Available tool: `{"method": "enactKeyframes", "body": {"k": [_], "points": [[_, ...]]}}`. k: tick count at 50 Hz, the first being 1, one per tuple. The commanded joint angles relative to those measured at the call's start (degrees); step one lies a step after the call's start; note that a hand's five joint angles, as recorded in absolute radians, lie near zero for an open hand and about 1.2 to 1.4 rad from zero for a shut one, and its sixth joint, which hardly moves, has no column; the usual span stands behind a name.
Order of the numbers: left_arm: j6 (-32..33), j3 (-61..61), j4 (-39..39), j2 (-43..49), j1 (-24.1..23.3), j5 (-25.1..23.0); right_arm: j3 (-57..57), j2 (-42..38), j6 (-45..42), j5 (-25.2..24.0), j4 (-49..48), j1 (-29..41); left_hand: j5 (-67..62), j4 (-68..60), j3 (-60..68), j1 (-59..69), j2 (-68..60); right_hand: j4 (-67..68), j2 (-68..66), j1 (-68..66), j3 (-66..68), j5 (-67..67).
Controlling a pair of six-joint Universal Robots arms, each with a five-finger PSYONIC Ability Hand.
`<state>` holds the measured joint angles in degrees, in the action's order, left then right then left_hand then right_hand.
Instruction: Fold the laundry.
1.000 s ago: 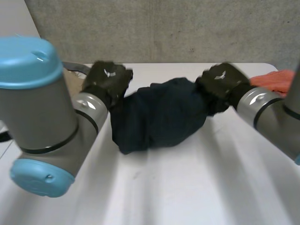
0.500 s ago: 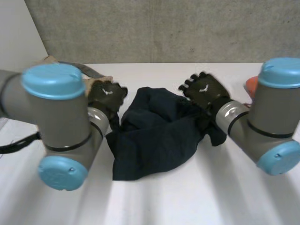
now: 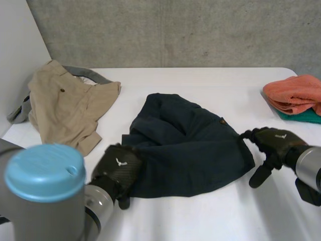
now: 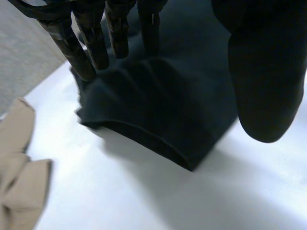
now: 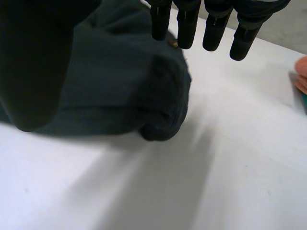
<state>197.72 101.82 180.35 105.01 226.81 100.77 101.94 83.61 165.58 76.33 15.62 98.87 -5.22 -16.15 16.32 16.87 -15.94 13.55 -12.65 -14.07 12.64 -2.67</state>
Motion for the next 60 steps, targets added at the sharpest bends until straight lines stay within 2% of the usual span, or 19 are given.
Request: {"method": "enactKeyframes", "body": {"k": [1, 11, 15, 18, 19, 23, 24, 25, 27, 34, 39, 43, 48, 54, 60], "points": [[0.47, -0.91, 3.87, 6.42, -1.99, 0.74, 8.09, -2.04, -11.58, -4.52, -12.69, -1.23, -0.03, 0.89, -1.06, -1.61, 0.69, 1.83, -2.73, -1.31, 2.74, -2.71], [5.3, -4.43, 5.98, 12.23, -1.11, 1.09, 8.8, -7.94, -15.29, -5.48, -22.91, -0.87, -0.54, 0.39, -0.56, -1.11, 0.19, 10.06, -10.96, -9.54, 10.97, -10.94], [7.76, -6.19, 7.3, 13.81, -0.58, 1.71, 8.19, -10.4, -15.29, -7.33, -27.82, -0.7, -7.08, -6.15, 5.99, 5.43, -6.36, 32.72, -33.62, -32.2, 33.63, -33.6], [9.69, -7.51, 8.62, 15.13, -0.32, 1.88, 7.84, -12.16, -14.76, -7.68, -32.65, 0.0, -10.11, -9.19, 9.02, 8.47, -9.39, 62.63, -63.53, -62.11, 63.53, -63.51], [10.31, -7.86, 9.05, 15.39, -0.32, 1.88, 7.66, -12.51, -14.59, -7.6, -33.71, 0.27, -13.12, -12.2, 12.03, 11.48, -12.4, 66.41, -67.31, -65.89, 67.32, -67.29], [12.51, -9.44, 10.81, 16.71, -0.05, 1.97, 6.78, -13.13, -14.14, -5.93, -36.54, 1.76, -36.81, -35.88, 35.72, 35.16, -36.09, 66.45, -67.35, -65.93, 67.36, -67.33], [12.95, -9.88, 11.69, 16.8, 0.12, 2.32, 6.35, -13.04, -14.23, -4.97, -36.27, 2.37, -53.69, -52.76, 52.6, 52.05, -52.97, 66.45, -67.35, -65.93, 67.36, -67.33], [13.04, -10.06, 12.22, 16.71, 0.12, 2.58, 6.17, -12.95, -14.14, -4.52, -35.92, 2.64, -61.35, -60.43, 60.26, 59.71, -60.63, 66.45, -67.35, -65.93, 67.36, -67.33], [13.04, -10.5, 13.36, 16.54, 0.21, 3.29, 5.73, -12.78, -14.06, -3.73, -34.96, 3.26, -64.78, -63.85, 63.68, 63.13, -64.06, 66.45, -67.35, -65.93, 67.36, -67.33], [12.95, -11.73, 14.51, 14.26, 0.65, 4.61, 2.57, -8.82, -12.92, -1.62, -27.14, 5.19, -64.78, -63.85, 63.68, 63.13, -64.06, 66.45, -67.35, -65.93, 67.36, -67.33], [12.16, -11.82, 12.84, 8.47, 1.88, 4.61, -2.43, -4.26, -13.26, -1.62, -17.31, 5.63, -64.78, -63.85, 63.68, 63.13, -64.06, 66.45, -67.35, -65.93, 67.36, -67.33], [11.02, -12.69, 8.29, -0.48, 2.76, 4.35, -11.38, 0.4, -16.76, -1.71, -3.19, 4.23, -64.78, -63.85, 63.68, 63.13, -64.06, 66.45, -67.35, -65.93, 67.36, -67.33], [10.58, -15.07, 0.55, -6.48, 4.16, 2.33, -21.33, -0.11, -22.48, -1.88, 10.2, 3.87, -64.78, -63.85, 63.68, 63.13, -64.06, 66.45, -67.35, -65.93, 67.36, -67.33], [10.05, -18.76, -6.75, -1.76, 5.83, -0.49, -29.07, -7.66, -30.83, -1.27, 19.01, 6.77, -64.78, -63.85, 63.68, 63.13, -64.06, 66.45, -67.35, -65.93, 67.36, -67.33], [9.87, -29.64, -7.38, 13.36, 9.35, 2.85, -37.67, -19.97, -37.87, 2.68, 18.49, 10.11, -64.78, -63.85, 63.68, 63.13, -64.06, 66.45, -67.35, -65.93, 67.36, -67.33]]}}
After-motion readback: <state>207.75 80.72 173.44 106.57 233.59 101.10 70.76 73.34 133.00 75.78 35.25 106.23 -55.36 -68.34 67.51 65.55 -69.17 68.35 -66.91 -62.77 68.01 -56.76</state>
